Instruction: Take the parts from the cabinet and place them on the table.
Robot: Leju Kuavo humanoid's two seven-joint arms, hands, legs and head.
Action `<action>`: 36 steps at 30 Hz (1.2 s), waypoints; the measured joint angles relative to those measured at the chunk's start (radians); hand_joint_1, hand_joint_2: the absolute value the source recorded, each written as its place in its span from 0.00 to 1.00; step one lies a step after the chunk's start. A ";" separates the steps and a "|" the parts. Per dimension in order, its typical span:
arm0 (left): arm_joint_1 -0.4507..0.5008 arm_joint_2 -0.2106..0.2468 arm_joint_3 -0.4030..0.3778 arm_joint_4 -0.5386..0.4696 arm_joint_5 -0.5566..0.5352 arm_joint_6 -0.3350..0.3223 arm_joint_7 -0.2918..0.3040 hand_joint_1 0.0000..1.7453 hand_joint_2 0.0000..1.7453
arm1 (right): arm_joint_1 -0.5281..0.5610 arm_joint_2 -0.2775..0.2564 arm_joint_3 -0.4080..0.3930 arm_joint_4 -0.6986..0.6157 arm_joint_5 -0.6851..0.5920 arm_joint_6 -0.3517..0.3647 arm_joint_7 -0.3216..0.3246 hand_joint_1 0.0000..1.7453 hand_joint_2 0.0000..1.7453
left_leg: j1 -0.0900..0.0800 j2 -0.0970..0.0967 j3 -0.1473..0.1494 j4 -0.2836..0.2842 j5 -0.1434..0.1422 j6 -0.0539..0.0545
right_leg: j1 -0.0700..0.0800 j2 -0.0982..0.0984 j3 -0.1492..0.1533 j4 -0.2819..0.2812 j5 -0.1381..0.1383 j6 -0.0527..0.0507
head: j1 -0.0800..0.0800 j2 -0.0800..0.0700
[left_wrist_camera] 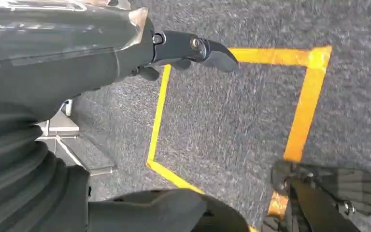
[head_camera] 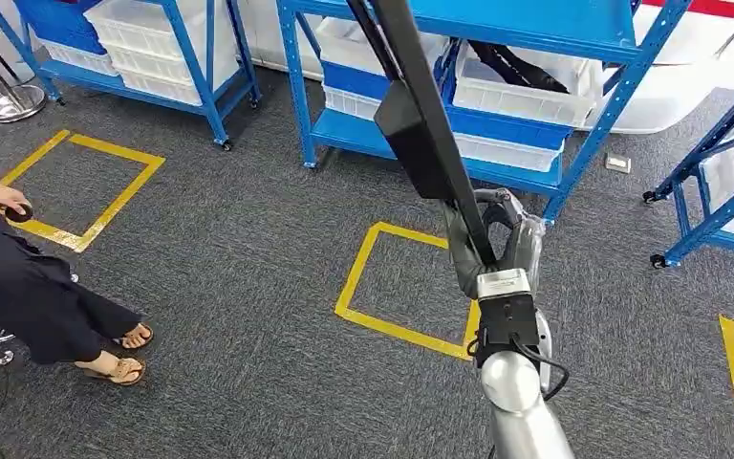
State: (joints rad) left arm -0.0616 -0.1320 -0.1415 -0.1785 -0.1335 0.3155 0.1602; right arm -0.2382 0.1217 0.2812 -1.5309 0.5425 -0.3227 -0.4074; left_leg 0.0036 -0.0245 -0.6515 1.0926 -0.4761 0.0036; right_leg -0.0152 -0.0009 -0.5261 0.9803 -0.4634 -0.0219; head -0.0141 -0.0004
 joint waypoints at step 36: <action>-0.004 0.017 -0.073 0.004 -0.087 -0.008 -0.055 0.00 1.00 | -0.006 0.017 0.009 -0.013 0.033 0.014 0.012 1.00 1.00 | 0.015 0.024 -0.094 0.162 -0.027 -0.026 | -0.006 -0.050 -0.013 0.013 -0.007 0.013 | -0.001 0.000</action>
State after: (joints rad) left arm -0.0659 -0.1148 -0.2148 -0.1743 -0.2201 0.3078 0.1053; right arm -0.2444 0.1385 0.2899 -1.5435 0.5756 -0.3090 -0.3952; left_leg 0.0184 -0.0004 -0.7457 1.2545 -0.5030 -0.0225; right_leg -0.0208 -0.0505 -0.5392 0.9932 -0.4706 -0.0094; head -0.0156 -0.0004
